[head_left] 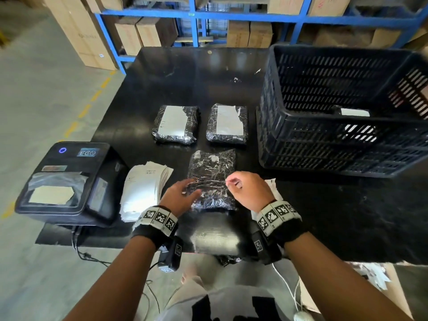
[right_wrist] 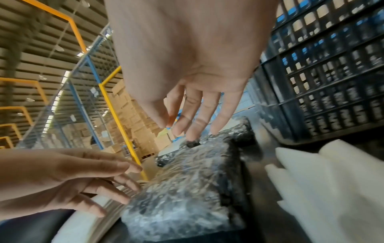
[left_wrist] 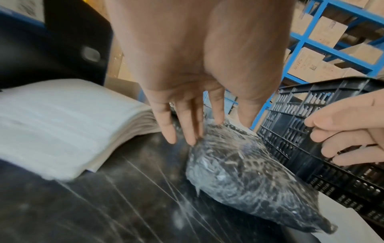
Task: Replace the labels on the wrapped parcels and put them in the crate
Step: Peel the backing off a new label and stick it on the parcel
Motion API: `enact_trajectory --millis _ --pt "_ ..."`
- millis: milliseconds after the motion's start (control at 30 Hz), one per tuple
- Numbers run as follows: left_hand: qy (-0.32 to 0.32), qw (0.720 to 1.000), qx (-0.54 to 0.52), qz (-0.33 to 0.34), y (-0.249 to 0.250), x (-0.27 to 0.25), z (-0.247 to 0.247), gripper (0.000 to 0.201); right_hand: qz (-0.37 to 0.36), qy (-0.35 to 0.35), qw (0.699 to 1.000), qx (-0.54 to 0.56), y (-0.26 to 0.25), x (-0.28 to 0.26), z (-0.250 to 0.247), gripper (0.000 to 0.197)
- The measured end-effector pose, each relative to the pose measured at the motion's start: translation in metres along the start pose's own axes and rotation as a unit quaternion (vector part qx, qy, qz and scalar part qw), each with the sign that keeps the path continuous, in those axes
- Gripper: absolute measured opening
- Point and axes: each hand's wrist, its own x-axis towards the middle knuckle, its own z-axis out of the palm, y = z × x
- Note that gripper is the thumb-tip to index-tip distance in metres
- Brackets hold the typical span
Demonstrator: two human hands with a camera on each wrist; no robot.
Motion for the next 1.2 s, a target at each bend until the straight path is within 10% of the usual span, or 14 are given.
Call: enact_trajectory --millis 333,500,767,1200 --pt "0.117 0.992 0.015 -0.047 -0.056 -0.028 -0.054 0.012 -0.057 -0.153 0.987 0.012 -0.06 0.022 0.065 0.019" --pt "0.121 0.979 0.15 -0.064 -0.084 -0.015 -0.06 0.058 -0.033 -0.197 0.98 0.021 -0.084 0.042 0.102 0.017" --pt "-0.001 0.962 0.262 -0.081 -0.112 0.003 -0.066 0.087 0.058 -0.161 0.984 0.051 -0.117 0.077 0.152 0.031" --pt "-0.027 0.979 0.197 -0.04 -0.131 0.003 -0.078 0.084 0.223 -0.036 0.967 0.113 -0.129 0.086 0.199 0.03"
